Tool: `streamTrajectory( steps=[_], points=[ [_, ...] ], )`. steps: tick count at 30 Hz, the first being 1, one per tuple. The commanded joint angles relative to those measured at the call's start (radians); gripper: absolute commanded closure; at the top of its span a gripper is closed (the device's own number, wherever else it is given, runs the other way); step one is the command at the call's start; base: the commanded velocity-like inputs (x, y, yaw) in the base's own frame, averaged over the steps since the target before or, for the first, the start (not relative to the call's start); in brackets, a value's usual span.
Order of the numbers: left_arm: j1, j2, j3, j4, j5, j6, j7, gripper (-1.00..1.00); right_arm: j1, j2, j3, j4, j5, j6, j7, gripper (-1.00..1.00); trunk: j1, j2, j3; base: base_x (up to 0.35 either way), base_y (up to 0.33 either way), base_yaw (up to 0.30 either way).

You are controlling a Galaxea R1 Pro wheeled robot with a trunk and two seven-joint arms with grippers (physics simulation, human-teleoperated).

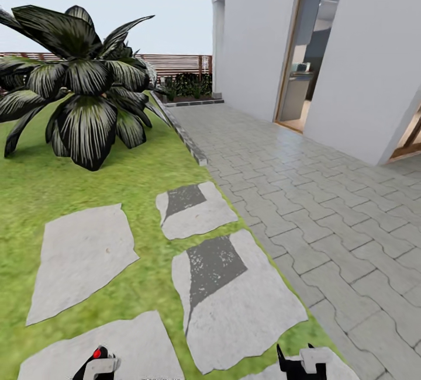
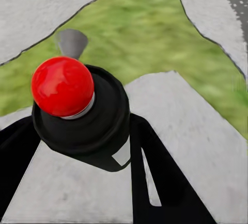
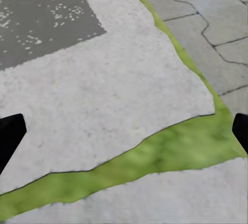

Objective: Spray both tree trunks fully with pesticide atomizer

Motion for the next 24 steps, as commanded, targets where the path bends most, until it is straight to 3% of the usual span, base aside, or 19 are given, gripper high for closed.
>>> streamTrajectory(
  steps=[1, 24],
  points=[
    [0.0, 0.0, 0.0, 0.0, 0.0, 0.0, 0.0, 1.0, 0.0, 0.0, 0.0, 0.0, 0.0, 0.0, 0.0, -1.0, 0.0, 0.0, 0.0, 0.0, 0.0, 0.279],
    [0.0, 0.0, -0.001, 0.001, -0.007, 0.0, -0.001, 1.0, 0.0, -0.002, -0.003, -0.003, -0.001, -0.001, -0.002, -1.0, 0.0, 0.0, 0.0, 0.0, 0.0, 0.279]
  ],
)
